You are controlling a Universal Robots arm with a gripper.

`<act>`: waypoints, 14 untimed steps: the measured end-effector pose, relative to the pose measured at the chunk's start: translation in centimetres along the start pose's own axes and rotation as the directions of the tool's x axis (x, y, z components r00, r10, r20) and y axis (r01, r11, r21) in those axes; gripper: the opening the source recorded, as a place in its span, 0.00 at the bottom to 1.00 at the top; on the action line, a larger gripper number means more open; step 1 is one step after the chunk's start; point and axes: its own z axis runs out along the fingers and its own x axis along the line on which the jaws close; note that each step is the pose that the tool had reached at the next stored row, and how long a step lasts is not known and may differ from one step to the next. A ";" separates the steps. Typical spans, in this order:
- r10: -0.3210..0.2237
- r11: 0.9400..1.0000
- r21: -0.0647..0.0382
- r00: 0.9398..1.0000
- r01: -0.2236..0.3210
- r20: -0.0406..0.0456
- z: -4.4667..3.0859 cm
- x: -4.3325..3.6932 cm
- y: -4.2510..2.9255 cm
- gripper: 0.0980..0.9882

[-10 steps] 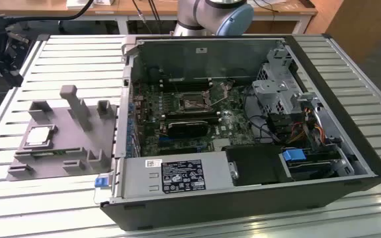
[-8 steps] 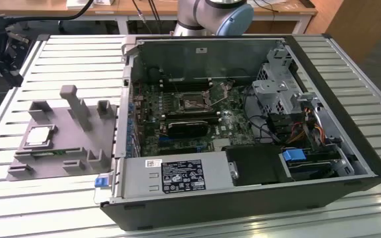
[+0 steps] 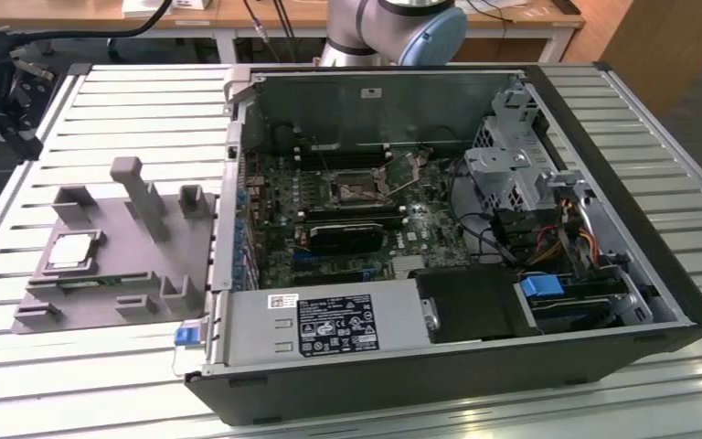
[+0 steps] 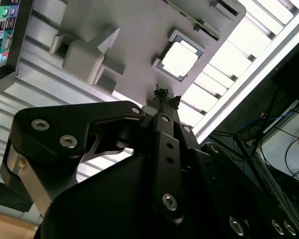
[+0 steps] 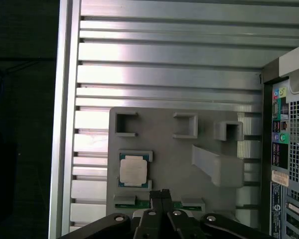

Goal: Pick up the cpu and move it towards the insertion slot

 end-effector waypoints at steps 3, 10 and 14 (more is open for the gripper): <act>0.000 1.000 0.000 1.000 0.000 0.000 0.17 0.05 0.00 0.00; 0.000 1.000 0.000 1.000 0.000 0.000 1.05 0.16 -0.04 0.00; 0.000 1.000 0.000 1.000 0.000 0.000 1.50 0.26 -0.05 0.00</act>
